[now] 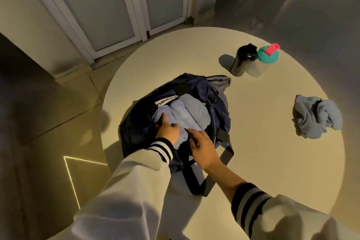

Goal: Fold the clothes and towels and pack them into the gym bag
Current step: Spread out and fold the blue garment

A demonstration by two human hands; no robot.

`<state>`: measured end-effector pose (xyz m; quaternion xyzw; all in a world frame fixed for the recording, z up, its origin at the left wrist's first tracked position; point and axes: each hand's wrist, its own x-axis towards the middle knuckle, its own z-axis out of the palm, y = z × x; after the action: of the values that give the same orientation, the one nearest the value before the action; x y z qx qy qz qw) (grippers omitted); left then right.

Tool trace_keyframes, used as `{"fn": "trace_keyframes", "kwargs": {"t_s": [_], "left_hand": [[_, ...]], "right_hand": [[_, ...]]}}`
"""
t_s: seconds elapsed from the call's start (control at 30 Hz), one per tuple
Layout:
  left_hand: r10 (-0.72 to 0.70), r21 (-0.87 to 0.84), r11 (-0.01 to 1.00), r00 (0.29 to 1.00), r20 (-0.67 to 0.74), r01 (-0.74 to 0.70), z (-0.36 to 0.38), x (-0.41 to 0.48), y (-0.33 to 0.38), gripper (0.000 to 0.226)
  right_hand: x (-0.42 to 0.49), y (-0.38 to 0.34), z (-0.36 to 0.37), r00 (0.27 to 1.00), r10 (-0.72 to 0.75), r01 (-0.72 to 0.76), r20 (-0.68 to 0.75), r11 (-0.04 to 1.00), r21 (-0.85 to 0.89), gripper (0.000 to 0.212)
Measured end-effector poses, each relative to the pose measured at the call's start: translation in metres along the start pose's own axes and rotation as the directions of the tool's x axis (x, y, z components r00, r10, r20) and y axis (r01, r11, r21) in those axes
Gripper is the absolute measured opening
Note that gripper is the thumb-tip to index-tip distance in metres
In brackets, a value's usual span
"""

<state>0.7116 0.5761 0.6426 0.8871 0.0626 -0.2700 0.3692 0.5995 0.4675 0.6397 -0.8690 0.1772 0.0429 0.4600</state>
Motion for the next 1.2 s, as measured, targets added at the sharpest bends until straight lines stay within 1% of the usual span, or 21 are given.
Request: {"fn": "trace_keyframes", "kwargs": {"t_s": [0.1, 0.17, 0.23, 0.27, 0.3, 0.37, 0.4, 0.47, 0.53, 0.63, 0.7, 0.73, 0.8, 0.87, 0.9, 0.93, 0.97, 1.03, 1.07, 1.1, 1.2], "left_hand": [[0.063, -0.064, 0.996, 0.997, 0.051, -0.059, 0.001, 0.002, 0.006, 0.072], [0.127, -0.142, 0.983, 0.988, 0.082, -0.115, 0.003, 0.0, 0.001, 0.076], [0.188, -0.197, 0.966, 0.979, 0.083, -0.169, 0.006, -0.004, -0.007, 0.077], [0.213, -0.212, 0.958, 0.974, 0.078, -0.192, 0.008, -0.007, -0.01, 0.078], [0.227, -0.242, 0.949, 0.971, 0.072, -0.204, 0.009, -0.009, -0.013, 0.078], [0.229, -0.295, 0.936, 0.969, 0.097, -0.192, 0.009, -0.009, -0.016, 0.08], [0.222, -0.284, 0.942, 0.968, 0.12, -0.181, 0.006, -0.01, -0.016, 0.08], [0.201, -0.217, 0.962, 0.967, 0.155, -0.165, -0.001, -0.01, -0.022, 0.076], [0.196, -0.229, 0.961, 0.968, 0.159, -0.158, -0.007, -0.009, -0.029, 0.071], [0.198, -0.358, 0.92, 0.978, 0.067, -0.162, -0.014, -0.013, -0.022, 0.072], [0.146, -0.471, 0.874, 0.989, 0.014, -0.122, -0.017, -0.011, -0.008, 0.075], [0.119, -0.496, 0.864, 0.993, 0.022, -0.092, -0.018, -0.011, -0.002, 0.076], [0.157, -0.531, 0.841, 0.986, 0.053, -0.105, -0.019, -0.007, 0.003, 0.08], [0.223, -0.565, 0.81, 0.974, 0.048, -0.158, -0.016, -0.003, 0.002, 0.078], [0.242, -0.557, 0.809, 0.97, 0.025, -0.187, -0.014, -0.002, 0.001, 0.076], [0.233, -0.52, 0.83, 0.972, -0.003, -0.201, -0.011, -0.003, -0.002, 0.071], [0.215, -0.478, 0.855, 0.976, -0.027, -0.202, -0.009, -0.007, -0.007, 0.061], [0.154, -0.345, 0.92, 0.981, -0.116, -0.185, -0.005, -0.016, -0.018, 0.029], [0.141, -0.27, 0.947, 0.98, -0.143, -0.176, -0.004, -0.02, -0.023, 0.016], [0.14, -0.213, 0.963, 0.982, -0.128, -0.166, -0.001, -0.023, -0.028, 0.012], [0.127, -0.181, 0.977, 0.991, 0.046, -0.117, 0.002, -0.03, -0.033, 0.008]], "right_hand": [[0.0, -0.001, -0.005, 0.986, 0.149, -0.154, 0.072, 0.985, 0.075, 0.041], [0.003, 0.0, -0.008, 0.977, 0.198, -0.206, 0.08, 0.972, 0.117, 0.04], [0.006, -0.004, -0.01, 0.97, 0.231, -0.242, 0.076, 0.948, 0.205, 0.036], [0.006, -0.008, -0.011, 0.969, 0.233, -0.245, 0.082, 0.945, 0.217, 0.035], [0.007, -0.01, -0.01, 0.972, 0.221, -0.232, 0.079, 0.955, 0.188, 0.035], [0.008, -0.013, -0.009, 0.984, 0.158, -0.165, 0.079, 0.983, 0.082, 0.036], [0.008, -0.012, -0.008, 0.986, 0.132, -0.136, 0.103, 0.99, 0.034, 0.039], [0.008, -0.008, -0.007, 0.972, 0.15, -0.145, 0.183, 0.989, -0.039, 0.043], [0.012, -0.004, -0.003, 0.959, 0.193, -0.18, 0.208, 0.98, -0.084, 0.044], [0.016, -0.007, -0.002, 0.953, 0.236, -0.229, 0.19, 0.972, -0.059, 0.042], [0.017, -0.008, -0.003, 0.951, 0.257, -0.252, 0.172, 0.966, -0.05, 0.041], [0.017, -0.008, -0.003, 0.949, 0.266, -0.264, 0.168, 0.964, -0.035, 0.042], [0.013, -0.011, -0.006, 0.955, 0.257, -0.26, 0.146, 0.965, 0.001, 0.043], [0.008, -0.014, -0.01, 0.966, 0.226, -0.235, 0.124, 0.97, 0.06, 0.043], [0.006, -0.014, -0.012, 0.969, 0.218, -0.229, 0.118, 0.97, 0.088, 0.044], [0.005, -0.015, -0.013, 0.97, 0.215, -0.226, 0.114, 0.969, 0.096, 0.044], [0.004, -0.015, -0.013, 0.969, 0.221, -0.23, 0.108, 0.97, 0.081, 0.045], [0.001, -0.013, -0.011, 0.965, 0.241, -0.243, 0.107, 0.97, 0.008, 0.045], [-0.002, -0.013, -0.01, 0.962, 0.247, -0.245, 0.116, 0.969, -0.025, 0.045], [-0.004, -0.012, -0.01, 0.96, 0.252, -0.248, 0.124, 0.968, -0.048, 0.045], [-0.01, -0.015, -0.015, 0.957, 0.259, -0.255, 0.131, 0.966, -0.047, 0.044]]}}
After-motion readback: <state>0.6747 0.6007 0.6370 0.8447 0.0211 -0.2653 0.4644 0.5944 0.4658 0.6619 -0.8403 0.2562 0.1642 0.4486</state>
